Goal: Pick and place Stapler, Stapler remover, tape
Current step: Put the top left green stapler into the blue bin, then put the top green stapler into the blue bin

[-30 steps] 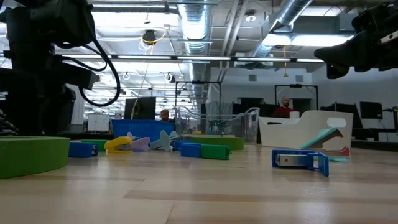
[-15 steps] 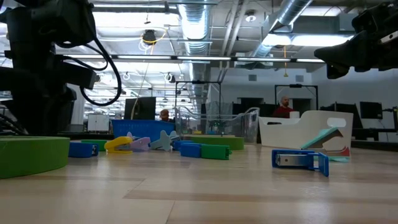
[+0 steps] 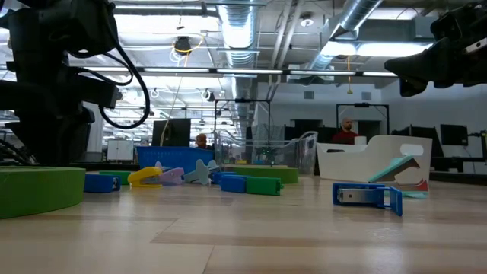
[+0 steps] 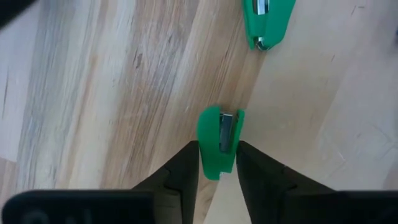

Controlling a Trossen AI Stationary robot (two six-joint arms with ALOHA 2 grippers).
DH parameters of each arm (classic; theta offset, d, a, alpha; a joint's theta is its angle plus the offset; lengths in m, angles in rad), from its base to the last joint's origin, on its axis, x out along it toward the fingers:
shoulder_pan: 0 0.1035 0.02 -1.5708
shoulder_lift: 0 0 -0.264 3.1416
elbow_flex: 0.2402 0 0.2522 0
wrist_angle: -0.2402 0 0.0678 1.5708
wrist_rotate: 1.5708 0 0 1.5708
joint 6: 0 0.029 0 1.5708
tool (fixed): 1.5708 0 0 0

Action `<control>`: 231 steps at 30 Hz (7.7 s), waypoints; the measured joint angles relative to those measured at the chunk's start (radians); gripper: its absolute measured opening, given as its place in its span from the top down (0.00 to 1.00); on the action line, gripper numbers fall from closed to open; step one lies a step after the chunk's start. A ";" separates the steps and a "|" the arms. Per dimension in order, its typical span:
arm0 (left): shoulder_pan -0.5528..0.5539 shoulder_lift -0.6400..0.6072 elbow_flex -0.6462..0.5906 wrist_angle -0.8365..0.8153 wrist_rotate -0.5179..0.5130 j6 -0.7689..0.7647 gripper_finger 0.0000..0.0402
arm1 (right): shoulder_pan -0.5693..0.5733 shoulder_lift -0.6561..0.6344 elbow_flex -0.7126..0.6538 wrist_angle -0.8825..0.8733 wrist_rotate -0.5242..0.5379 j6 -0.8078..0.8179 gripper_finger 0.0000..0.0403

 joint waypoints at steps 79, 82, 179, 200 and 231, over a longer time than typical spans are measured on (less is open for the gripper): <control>0.644 -0.166 0.253 0.198 -0.048 0.113 0.77 | 0.000 0.000 0.000 0.000 0.000 0.000 1.00; 0.657 -0.167 0.253 0.206 -0.047 0.113 0.77 | 0.000 0.000 0.000 0.000 0.000 0.000 1.00; 0.552 -0.334 -0.094 0.856 0.253 0.230 0.47 | 0.000 0.000 0.000 0.000 0.000 0.000 1.00; 0.309 -0.346 -0.096 0.844 0.246 0.270 0.48 | 0.000 0.000 0.000 0.000 0.000 0.000 1.00; 0.157 -0.314 0.137 0.270 0.125 0.258 0.48 | 0.000 0.000 0.000 0.000 0.000 0.000 1.00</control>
